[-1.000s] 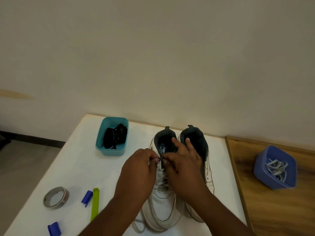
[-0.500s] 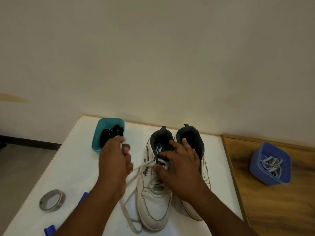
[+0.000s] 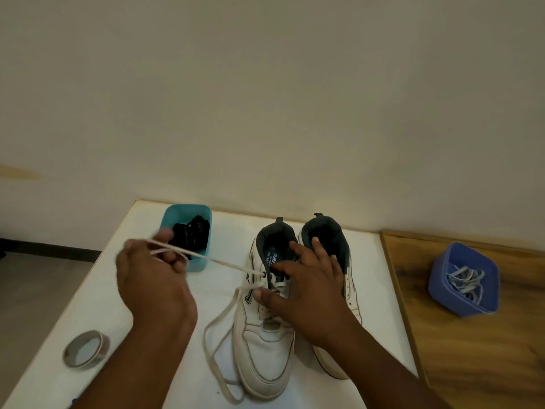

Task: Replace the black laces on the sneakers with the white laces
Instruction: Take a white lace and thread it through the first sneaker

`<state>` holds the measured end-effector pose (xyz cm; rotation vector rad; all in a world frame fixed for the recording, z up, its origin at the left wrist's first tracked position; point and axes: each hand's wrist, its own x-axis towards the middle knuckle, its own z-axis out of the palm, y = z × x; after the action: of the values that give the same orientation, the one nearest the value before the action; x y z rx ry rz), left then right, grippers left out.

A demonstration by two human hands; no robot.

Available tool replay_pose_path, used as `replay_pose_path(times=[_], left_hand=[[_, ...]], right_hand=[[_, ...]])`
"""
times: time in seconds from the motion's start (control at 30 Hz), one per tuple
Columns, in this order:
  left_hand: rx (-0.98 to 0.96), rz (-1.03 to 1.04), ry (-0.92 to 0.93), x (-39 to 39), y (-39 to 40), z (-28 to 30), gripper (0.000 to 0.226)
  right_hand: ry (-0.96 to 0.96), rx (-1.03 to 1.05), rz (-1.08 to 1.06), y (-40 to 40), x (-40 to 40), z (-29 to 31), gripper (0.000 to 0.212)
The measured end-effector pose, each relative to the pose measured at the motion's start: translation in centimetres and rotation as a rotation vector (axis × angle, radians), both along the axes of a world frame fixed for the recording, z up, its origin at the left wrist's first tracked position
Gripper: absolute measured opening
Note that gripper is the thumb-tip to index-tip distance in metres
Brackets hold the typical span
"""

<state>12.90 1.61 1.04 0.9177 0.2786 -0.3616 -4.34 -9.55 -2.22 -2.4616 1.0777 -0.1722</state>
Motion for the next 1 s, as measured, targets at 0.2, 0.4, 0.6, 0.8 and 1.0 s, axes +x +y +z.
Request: replay_pose_path(times=[0.2,0.4,0.6,0.8,1.0], left_hand=[[0.968,-0.739,-0.869,-2.4,-0.6,-2.4,0.031],[0.987,-0.836,-1.042,-2.4,-0.5,-4.3,0.011],[1.116,-0.568,-1.004,-2.6,-0.3,-4.3,0.011],[1.463,-0.512,-1.068,-2.9,0.4,-3.3,0.057],[1.506,-0.759,-1.204,-4.2,0.8,-2.9,0.033]], right_hand=[[0.025,-0.032,-0.005,0.1,0.0,-0.3,0.076],[0.014,-0.046,-0.005,0.0,-0.1,-0.4,0.059],[-0.019,-0.026,-0.029,0.0,0.2,-0.3,0.05],[-0.055,-0.008,-0.019,0.1,-0.3,-0.6,0.048],[-0.321,0.021,-0.121,0.3,-0.4,0.6,0.045]])
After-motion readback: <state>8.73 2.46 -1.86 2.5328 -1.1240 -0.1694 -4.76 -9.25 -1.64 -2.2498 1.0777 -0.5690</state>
